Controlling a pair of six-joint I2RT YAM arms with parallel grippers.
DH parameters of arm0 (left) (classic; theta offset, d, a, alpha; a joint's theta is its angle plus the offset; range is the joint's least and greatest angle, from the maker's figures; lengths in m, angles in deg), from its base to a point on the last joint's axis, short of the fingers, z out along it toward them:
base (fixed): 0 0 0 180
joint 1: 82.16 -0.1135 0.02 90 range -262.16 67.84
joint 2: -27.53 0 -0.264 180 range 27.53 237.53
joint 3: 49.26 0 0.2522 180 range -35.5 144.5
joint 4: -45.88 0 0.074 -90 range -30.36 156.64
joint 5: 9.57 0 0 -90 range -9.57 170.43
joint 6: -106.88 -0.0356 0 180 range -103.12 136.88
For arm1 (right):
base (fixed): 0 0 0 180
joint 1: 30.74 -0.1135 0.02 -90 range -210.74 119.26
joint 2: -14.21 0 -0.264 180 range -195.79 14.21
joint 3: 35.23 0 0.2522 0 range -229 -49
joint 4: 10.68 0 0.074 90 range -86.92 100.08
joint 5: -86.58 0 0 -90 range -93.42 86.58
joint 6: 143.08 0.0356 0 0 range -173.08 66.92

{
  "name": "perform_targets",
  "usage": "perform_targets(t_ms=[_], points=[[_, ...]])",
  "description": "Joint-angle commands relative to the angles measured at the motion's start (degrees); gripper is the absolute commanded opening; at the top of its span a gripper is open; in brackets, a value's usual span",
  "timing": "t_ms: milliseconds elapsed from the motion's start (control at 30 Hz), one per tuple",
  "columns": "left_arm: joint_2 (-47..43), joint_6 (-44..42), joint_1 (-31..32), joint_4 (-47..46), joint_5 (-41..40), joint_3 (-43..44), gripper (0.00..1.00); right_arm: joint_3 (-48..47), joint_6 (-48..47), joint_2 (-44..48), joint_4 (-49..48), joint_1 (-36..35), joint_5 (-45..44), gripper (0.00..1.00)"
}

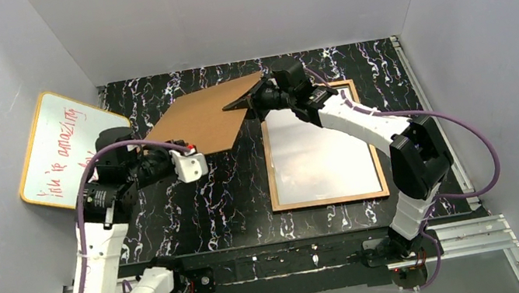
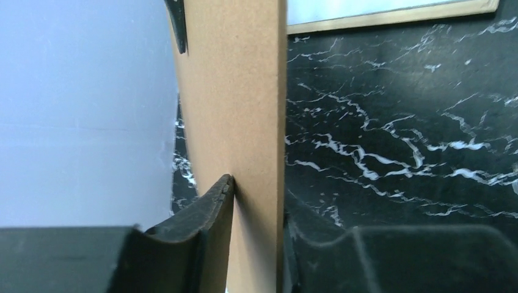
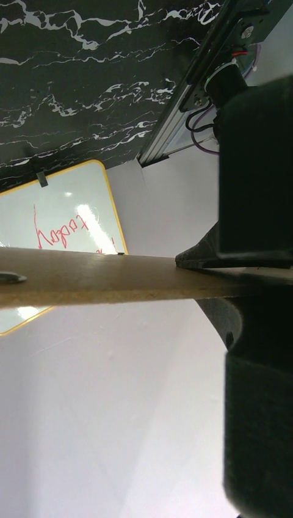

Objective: Put the photo into the frame

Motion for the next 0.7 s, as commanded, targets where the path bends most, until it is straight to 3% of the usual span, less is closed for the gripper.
perform_targets(t_ms=[0,233,300,433,533,567,667], points=[[-2.29,-1.12,0.03,-4.98,0.4,-2.02,0.18,-2.01,2.24,0.48,-7.86,-0.76,1.22,0.19],[-5.05,2.13,-0.03,-17.0,-0.79,-5.65,0.0,1.97,-0.37,1.79,-13.29,-0.42,4.3,0.55],[-3.66,2.35,0.0,-16.05,-0.89,-3.69,0.0,2.47,-5.04,2.17,-14.22,1.03,7.2,0.67],[3.43,0.86,0.02,-3.36,2.85,6.37,0.0,-0.37,-22.43,2.92,-9.12,6.76,17.23,0.79],[8.19,1.6,0.02,3.96,5.54,13.54,0.0,-3.35,-40.04,5.85,2.52,11.27,22.21,0.9],[9.14,1.58,-0.03,5.44,6.15,14.67,0.0,-4.18,-46.55,7.31,6.74,12.2,21.92,0.97],[10.98,1.71,0.02,8.01,7.69,16.63,0.0,-3.76,-63.49,13.68,11.05,13.71,18.85,0.99]])
